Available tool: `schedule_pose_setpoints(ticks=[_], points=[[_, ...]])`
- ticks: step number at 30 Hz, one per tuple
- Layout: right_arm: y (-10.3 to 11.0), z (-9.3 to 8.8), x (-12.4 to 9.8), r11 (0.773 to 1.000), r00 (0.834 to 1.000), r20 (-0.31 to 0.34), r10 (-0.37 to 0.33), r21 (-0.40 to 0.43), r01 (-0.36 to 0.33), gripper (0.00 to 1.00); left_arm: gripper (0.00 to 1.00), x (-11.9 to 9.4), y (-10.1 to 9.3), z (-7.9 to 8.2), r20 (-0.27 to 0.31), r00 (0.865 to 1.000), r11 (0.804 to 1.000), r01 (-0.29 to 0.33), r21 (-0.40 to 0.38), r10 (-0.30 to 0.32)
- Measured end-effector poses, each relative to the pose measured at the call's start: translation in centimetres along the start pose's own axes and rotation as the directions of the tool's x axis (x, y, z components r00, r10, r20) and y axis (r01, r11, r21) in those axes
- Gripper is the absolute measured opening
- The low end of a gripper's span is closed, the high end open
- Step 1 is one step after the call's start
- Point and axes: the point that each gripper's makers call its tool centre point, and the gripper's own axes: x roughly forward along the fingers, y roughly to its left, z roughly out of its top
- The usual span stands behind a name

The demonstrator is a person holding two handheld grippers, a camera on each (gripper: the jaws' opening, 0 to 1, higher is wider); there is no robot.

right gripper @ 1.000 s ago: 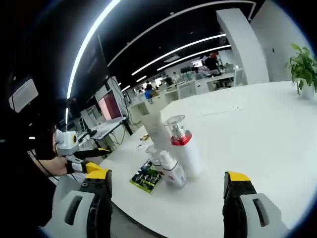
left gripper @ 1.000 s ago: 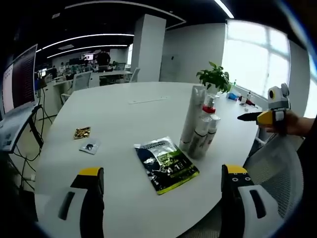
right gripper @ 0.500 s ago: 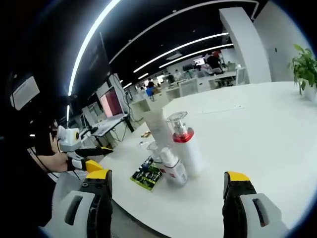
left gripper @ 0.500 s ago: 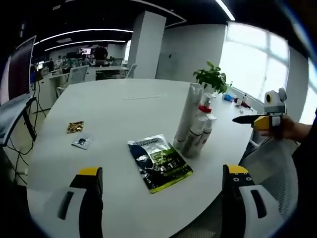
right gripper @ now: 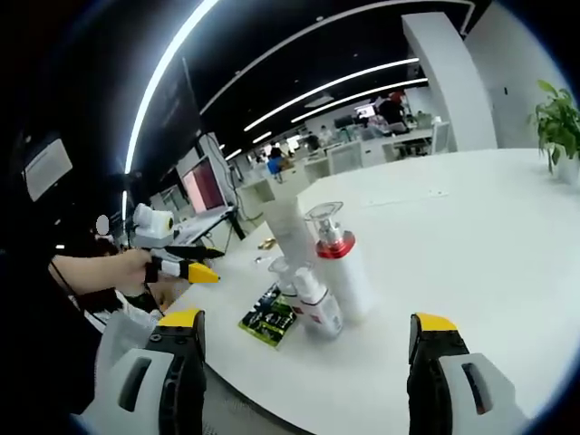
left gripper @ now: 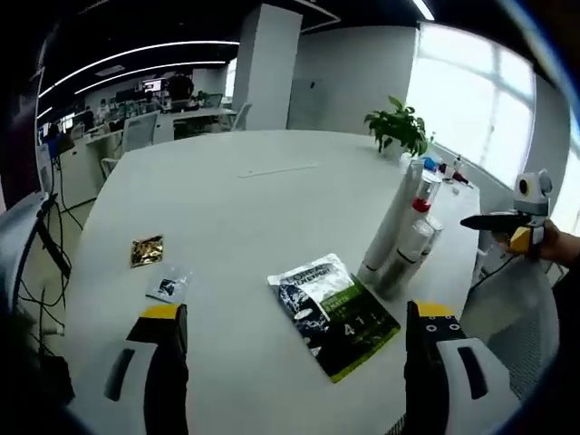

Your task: Arrange the skincare products in the storage area until every visible bottle or jar stands upright without overlapping.

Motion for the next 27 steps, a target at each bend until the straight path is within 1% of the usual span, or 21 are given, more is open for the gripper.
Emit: schedule_pose_setpoints(ticks=[1,2,5,6,12,17,18,19,20,23,24,25,27], points=[[0.0,0.0,0.0,1.0,1.0,0.0,-0.001,0.001,0.001,0.99,0.97,0.3,0.2,0.1,-0.002,1.0,1.0,-0.001,0.004,0.001],[0.0,0.0,0.0,1.0,1.0,0.0,-0.002,0.002,0.002,0.99,0.97,0.7,0.9,0.1,-0.011,1.0,1.0,-0.004,0.009,0.005],[-0.1,0.0,0.0,1.0,1.0,-0.002,-0.005,0.002,0.005,0.98,0.96,1.6,1.6,-0.4,-0.044,0.999,1.0,-0.01,0.023,0.011],[-0.1,-0.1,0.0,1.0,1.0,-0.002,-0.006,0.002,0.006,0.99,0.96,2.0,2.0,-0.8,-0.065,0.998,0.999,-0.018,0.027,0.02],[-0.3,-0.2,-0.1,1.0,1.0,-0.006,-0.016,0.009,0.016,0.99,0.95,3.3,4.1,-2.7,-0.117,0.992,0.999,-0.047,0.025,0.05],[-0.4,-0.3,0.0,1.0,1.0,-0.014,-0.024,0.014,0.024,0.99,0.93,4.0,7.0,-4.2,-0.175,0.98,0.996,-0.088,0.02,0.09],[-0.4,-0.4,0.0,1.0,1.0,-0.017,-0.025,0.014,0.025,0.99,0.93,4.0,7.0,-4.1,-0.18,0.979,0.995,-0.093,0.021,0.096],[-0.5,-0.4,0.0,1.0,0.999,-0.021,-0.025,0.014,0.025,0.99,0.93,4.0,7.4,-4.1,-0.185,0.977,0.995,-0.102,0.024,0.104],[-0.5,-0.5,0.0,1.0,0.999,-0.024,-0.023,0.013,0.024,0.99,0.93,4.2,8.6,-4.0,-0.19,0.974,0.993,-0.118,0.026,0.121],[-0.5,-0.7,0.2,1.0,0.999,-0.035,-0.023,0.015,0.023,0.99,0.91,4.2,10.0,-3.9,-0.209,0.966,0.988,-0.149,0.028,0.151],[-0.6,-0.7,0.2,1.0,0.999,-0.037,-0.024,0.016,0.025,0.99,0.9,4.3,11.3,-3.8,-0.213,0.963,0.986,-0.164,0.026,0.166],[-0.7,-0.7,0.2,0.999,0.999,-0.038,-0.026,0.018,0.027,0.99,0.89,4.4,11.9,-3.8,-0.219,0.96,0.984,-0.174,0.022,0.175],[-0.8,-0.7,0.2,0.999,0.999,-0.04,-0.03,0.021,0.03,0.99,0.87,4.6,12.4,-3.7,-0.234,0.955,0.982,-0.187,0.012,0.184]])
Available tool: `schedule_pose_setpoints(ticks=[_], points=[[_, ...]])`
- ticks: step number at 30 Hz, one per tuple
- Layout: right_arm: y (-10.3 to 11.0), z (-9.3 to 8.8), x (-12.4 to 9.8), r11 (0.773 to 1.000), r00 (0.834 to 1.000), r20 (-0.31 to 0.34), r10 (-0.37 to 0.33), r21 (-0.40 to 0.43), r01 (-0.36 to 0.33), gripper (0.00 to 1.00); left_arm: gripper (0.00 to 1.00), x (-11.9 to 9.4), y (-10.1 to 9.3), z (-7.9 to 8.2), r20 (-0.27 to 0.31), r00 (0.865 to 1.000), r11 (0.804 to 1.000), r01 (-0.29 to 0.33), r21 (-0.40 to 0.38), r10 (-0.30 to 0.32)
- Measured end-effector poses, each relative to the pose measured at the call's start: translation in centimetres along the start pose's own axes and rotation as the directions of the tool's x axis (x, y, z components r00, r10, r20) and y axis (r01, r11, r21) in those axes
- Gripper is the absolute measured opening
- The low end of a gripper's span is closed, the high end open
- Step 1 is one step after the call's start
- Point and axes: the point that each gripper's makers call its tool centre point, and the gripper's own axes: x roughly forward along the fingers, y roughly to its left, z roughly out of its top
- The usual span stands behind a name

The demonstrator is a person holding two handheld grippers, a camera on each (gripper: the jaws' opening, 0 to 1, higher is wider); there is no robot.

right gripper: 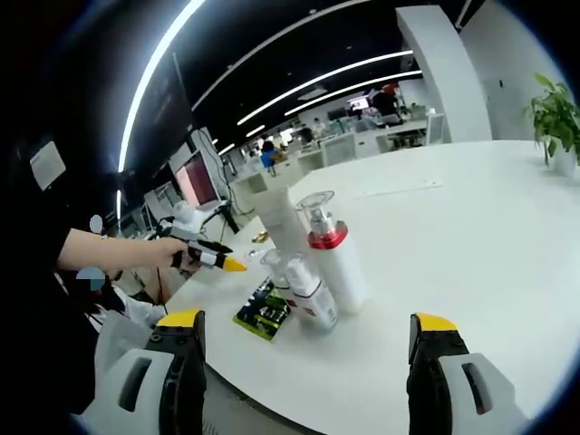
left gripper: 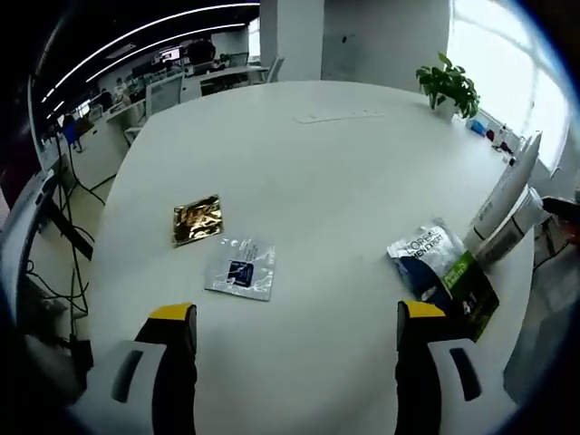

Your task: Arrange the skincare products in the storage area until every visible bottle or jar stands upright without overlapping.

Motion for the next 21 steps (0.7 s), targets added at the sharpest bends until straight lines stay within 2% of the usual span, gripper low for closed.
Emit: schedule_pose_setpoints(ticks=[2,6,14,18,21], points=[[-0.1,-0.1,0.0,1.0,1.0,-0.002,-0.003,0.007,0.003,0.99,0.86,0.7,1.4,0.3,-0.017,1.0,1.0,-0.007,-0.001,0.007],[-0.2,-0.1,0.0,1.0,1.0,-0.005,-0.012,0.013,0.012,0.99,0.82,1.3,1.6,0.2,-0.063,0.998,1.0,0.003,0.029,-0.001],[-0.4,-0.4,0.1,1.0,1.0,-0.02,-0.024,0.015,0.024,0.98,0.74,2.5,3.0,1.7,-0.097,0.995,0.996,-0.003,0.091,0.012],[-0.5,-0.5,0.1,0.999,0.999,-0.024,-0.028,0.017,0.028,0.98,0.72,3.2,4.0,2.0,-0.121,0.992,0.995,-0.012,0.102,0.024],[-0.6,-0.6,0.1,0.999,0.999,-0.027,-0.031,0.018,0.032,0.98,0.7,2.9,4.1,1.7,-0.129,0.991,0.996,-0.016,0.084,0.026]])
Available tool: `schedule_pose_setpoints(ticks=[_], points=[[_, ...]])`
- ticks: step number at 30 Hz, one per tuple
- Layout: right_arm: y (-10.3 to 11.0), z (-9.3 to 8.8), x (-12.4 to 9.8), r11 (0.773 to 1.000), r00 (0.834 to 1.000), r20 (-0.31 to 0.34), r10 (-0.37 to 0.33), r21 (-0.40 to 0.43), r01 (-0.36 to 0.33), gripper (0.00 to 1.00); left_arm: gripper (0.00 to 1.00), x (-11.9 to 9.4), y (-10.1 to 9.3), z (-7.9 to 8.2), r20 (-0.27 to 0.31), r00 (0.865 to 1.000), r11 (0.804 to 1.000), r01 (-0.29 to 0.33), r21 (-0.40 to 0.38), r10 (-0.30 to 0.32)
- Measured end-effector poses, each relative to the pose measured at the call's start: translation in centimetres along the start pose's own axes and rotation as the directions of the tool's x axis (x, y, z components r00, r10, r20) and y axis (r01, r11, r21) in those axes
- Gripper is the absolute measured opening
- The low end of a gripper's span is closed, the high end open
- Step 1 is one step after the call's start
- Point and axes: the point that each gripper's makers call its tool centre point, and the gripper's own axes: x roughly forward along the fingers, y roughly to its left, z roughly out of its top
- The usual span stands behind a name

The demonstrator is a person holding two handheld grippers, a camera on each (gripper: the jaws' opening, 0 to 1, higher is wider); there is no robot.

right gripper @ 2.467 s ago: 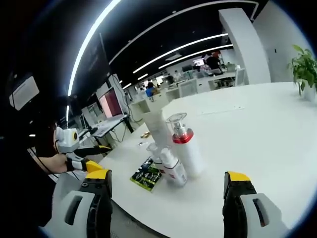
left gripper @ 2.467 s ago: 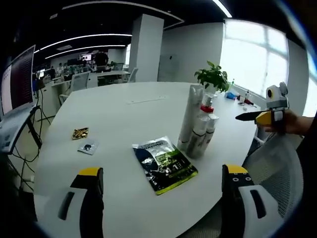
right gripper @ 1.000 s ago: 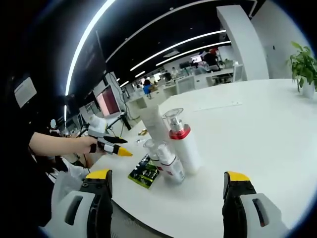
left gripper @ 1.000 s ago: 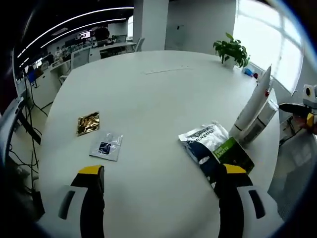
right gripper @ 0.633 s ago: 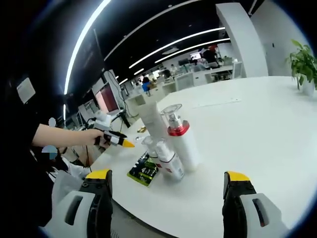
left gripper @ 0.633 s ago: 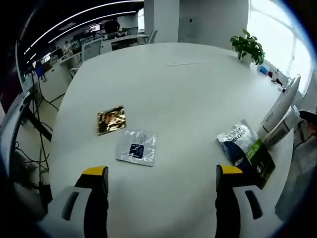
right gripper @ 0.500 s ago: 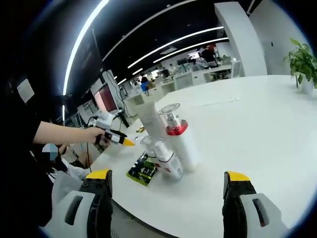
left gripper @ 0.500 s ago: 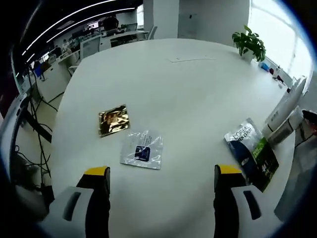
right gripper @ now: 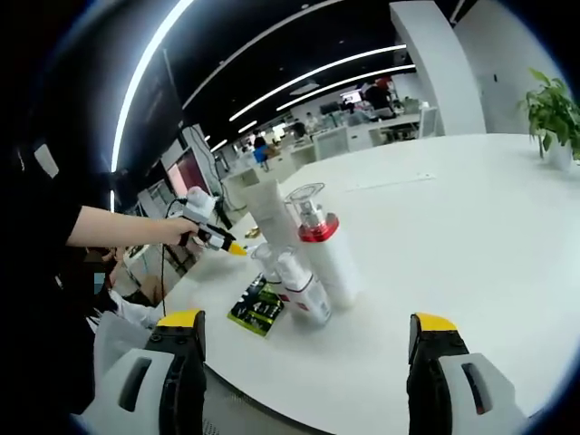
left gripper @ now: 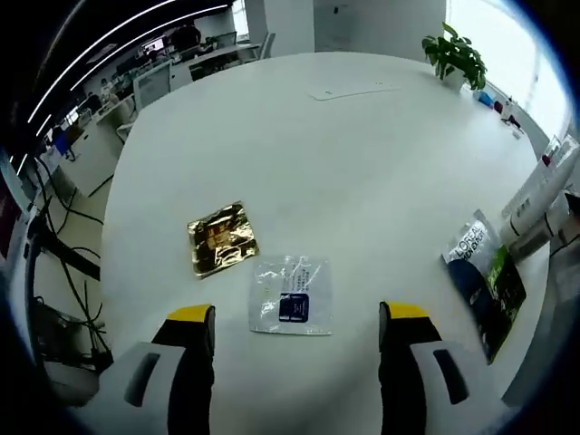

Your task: Arrange the skincare products in the storage area until every visible bottle or jar stands upright without overlapping.

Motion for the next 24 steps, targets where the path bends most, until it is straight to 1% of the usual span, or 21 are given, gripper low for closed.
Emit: schedule_pose_setpoints(ticks=[2,7,9,12,15,17,20,21,22,23,24], points=[[0.0,0.0,0.0,1.0,1.0,-0.002,-0.001,0.001,0.001,0.99,0.67,0.3,0.1,0.2,-0.002,1.0,1.0,-0.002,-0.004,0.002],[-0.1,-0.2,0.1,1.0,1.0,-0.01,-0.003,-0.001,0.003,0.99,0.63,1.3,0.5,0.7,-0.017,1.0,1.0,-0.002,0.014,0.002],[-0.1,-0.1,0.1,1.0,1.0,-0.009,-0.005,0.003,0.005,0.99,0.6,1.3,0.4,0.1,-0.027,1.0,1.0,-0.005,0.009,0.005],[-0.3,-0.1,0.0,1.0,1.0,-0.005,-0.009,0.012,0.009,0.99,0.59,1.8,0.3,-0.1,-0.04,0.999,1.0,-0.001,0.006,0.002],[-0.3,-0.2,0.1,1.0,1.0,-0.009,-0.01,0.009,0.01,0.98,0.58,1.9,0.4,-0.2,-0.056,0.998,1.0,-0.006,0.025,0.007],[-0.3,-0.2,0.1,1.0,1.0,-0.011,-0.01,0.007,0.01,0.98,0.58,2.1,0.7,-0.1,-0.053,0.999,1.0,-0.001,0.017,0.002],[-0.3,-0.2,0.1,1.0,1.0,-0.012,-0.012,0.009,0.012,0.98,0.56,2.2,0.5,-0.1,-0.054,0.999,1.0,0.007,0.004,-0.006],[-0.3,-0.2,0.1,1.0,1.0,-0.013,-0.013,0.009,0.013,0.98,0.55,2.2,0.4,-0.2,-0.056,0.998,1.0,0.017,-0.013,-0.018],[-0.3,-0.2,0.1,1.0,1.0,-0.013,-0.012,0.009,0.012,0.98,0.55,2.2,0.1,-0.4,-0.058,0.997,0.998,0.038,-0.049,-0.041],[-0.3,-0.3,0.1,1.0,1.0,-0.015,-0.012,0.009,0.013,0.98,0.57,2.2,0.8,-0.3,-0.055,0.998,0.999,0.003,-0.033,-0.005],[-0.3,-0.3,0.1,1.0,1.0,-0.017,-0.012,0.007,0.013,0.98,0.57,2.0,0.5,-0.4,-0.054,0.998,0.999,0.008,-0.034,-0.01]])
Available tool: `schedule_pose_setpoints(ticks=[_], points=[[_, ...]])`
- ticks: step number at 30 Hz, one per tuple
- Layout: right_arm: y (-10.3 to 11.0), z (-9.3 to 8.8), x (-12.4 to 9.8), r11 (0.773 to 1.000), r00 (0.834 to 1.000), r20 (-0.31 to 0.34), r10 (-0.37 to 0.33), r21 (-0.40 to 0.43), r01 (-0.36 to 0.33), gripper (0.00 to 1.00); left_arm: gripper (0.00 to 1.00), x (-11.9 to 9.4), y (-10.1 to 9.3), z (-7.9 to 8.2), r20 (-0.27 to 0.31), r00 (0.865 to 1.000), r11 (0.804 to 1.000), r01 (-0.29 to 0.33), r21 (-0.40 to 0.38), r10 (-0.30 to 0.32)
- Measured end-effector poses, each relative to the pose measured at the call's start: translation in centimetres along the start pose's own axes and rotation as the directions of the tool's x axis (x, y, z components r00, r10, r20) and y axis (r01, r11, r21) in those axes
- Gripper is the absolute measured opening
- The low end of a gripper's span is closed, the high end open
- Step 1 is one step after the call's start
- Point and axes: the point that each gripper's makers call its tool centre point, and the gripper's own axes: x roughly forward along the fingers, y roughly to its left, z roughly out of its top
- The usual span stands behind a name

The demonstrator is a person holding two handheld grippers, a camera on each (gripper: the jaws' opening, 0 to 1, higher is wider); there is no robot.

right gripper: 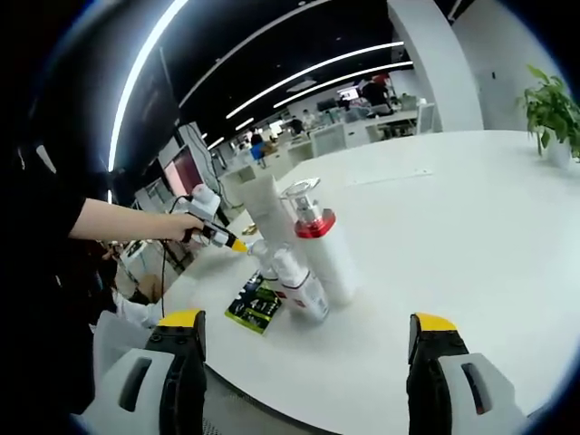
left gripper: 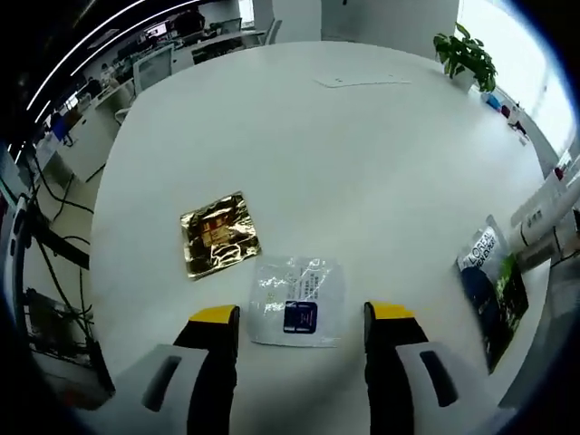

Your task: Arrange the skincare products in the storage area until every visible bottle or jar stands upright without overlapping.

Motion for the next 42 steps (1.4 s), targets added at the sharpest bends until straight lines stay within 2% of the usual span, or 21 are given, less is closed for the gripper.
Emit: schedule_pose_setpoints(ticks=[4,10,16,21,30,33,38,40,42], points=[[0.1,-0.1,0.1,1.0,1.0,-0.005,0.001,-0.003,-0.001,0.98,0.55,-0.2,-0.4,0.0,0.0,1.0,1.0,0.007,0.009,-0.007],[0.1,-0.2,0.2,1.0,1.0,-0.015,0.004,-0.006,-0.004,0.98,0.41,-0.3,-1.4,0.1,0.003,1.0,0.999,0.022,0.044,-0.022],[0.1,-0.3,0.3,1.0,1.0,-0.016,0.004,-0.012,-0.005,0.98,0.41,0.0,-0.9,0.2,0.0,1.0,0.999,0.017,0.044,-0.017],[0.1,-0.2,0.3,1.0,1.0,-0.011,0.005,-0.011,-0.005,0.98,0.4,0.0,-0.9,0.2,-0.009,1.0,0.996,0.013,0.092,-0.012],[0.0,0.2,0.3,1.0,1.0,0.01,0.004,-0.007,-0.004,0.98,0.4,-2.0,-2.1,1.4,0.029,0.999,0.99,0.029,0.138,-0.033],[0.1,0.4,0.2,1.0,1.0,0.018,0.008,-0.01,-0.008,0.98,0.4,-2.5,-2.5,1.7,0.043,0.998,0.983,0.042,0.176,-0.05],[0.3,0.6,0.2,1.0,1.0,0.03,0.011,-0.013,-0.011,0.98,0.4,-2.8,-4.6,2.1,0.064,0.993,0.97,0.086,0.227,-0.103],[0.3,0.7,0.1,1.0,0.999,0.036,0.016,-0.012,-0.015,0.98,0.4,-3.3,-5.5,2.0,0.055,0.991,0.954,0.098,0.285,-0.118],[0.4,0.8,0.1,1.0,0.999,0.041,0.018,-0.016,-0.017,0.98,0.4,-3.8,-6.4,1.9,0.045,0.991,0.928,0.105,0.356,-0.13]])
